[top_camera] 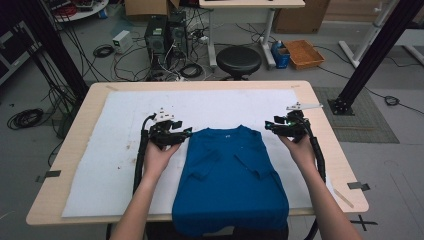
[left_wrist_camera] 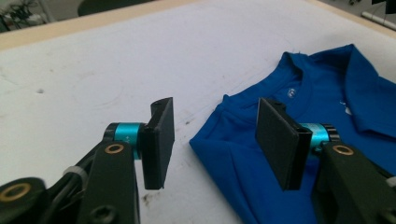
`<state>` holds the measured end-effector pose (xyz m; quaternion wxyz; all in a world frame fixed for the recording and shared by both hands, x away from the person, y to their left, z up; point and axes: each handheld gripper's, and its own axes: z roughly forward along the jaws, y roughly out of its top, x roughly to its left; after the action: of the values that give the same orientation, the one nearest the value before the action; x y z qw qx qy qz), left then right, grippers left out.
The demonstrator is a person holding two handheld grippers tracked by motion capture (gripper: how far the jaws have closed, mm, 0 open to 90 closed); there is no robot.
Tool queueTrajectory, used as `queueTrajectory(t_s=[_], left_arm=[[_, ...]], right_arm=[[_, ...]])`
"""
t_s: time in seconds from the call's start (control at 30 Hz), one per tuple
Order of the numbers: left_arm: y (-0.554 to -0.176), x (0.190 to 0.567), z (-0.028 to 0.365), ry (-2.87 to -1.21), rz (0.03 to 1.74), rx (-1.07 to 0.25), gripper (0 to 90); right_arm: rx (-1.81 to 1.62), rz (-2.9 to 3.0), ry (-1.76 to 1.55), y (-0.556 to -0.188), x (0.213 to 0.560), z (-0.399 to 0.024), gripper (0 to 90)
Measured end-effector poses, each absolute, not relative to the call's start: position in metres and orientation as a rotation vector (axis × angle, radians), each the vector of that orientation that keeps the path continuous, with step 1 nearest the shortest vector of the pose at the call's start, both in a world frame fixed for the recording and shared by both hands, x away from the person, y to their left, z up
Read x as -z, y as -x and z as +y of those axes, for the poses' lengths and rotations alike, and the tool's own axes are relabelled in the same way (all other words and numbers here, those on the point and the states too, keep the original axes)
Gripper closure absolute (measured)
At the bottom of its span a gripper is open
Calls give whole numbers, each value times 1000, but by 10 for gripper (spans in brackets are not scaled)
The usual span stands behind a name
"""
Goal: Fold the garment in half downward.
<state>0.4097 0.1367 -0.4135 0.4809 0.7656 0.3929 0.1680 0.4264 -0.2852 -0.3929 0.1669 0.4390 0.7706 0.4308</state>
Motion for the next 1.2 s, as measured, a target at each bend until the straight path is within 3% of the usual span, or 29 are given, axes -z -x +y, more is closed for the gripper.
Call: queueTrajectory(t_s=[0.3,0.53,0.7,0.97,1.07,1.13,1.2], left_arm=[[-445,429,108,-2015,990,-318,608],[-454,441,103,-2082,1020,-306,624],[-454,442,97,-2103,988,-352,712],[-455,444,91,-2119,992,-361,713],[-454,444,89,-2135,977,-371,736],[-454,444,87,-2142,963,-365,860],[-453,444,86,-2137,962,-369,872]], right_arm=[[-1079,2344,-1221,-457,409,-247,573],[-976,2430,-1181,-468,424,-227,584],[-895,2453,-1201,-472,434,-224,604],[-908,2449,-1164,-476,437,-220,637],[-918,2457,-1163,-476,437,-221,741],[-926,2470,-1146,-475,436,-219,872],[-923,2458,-1147,-473,435,-217,882]])
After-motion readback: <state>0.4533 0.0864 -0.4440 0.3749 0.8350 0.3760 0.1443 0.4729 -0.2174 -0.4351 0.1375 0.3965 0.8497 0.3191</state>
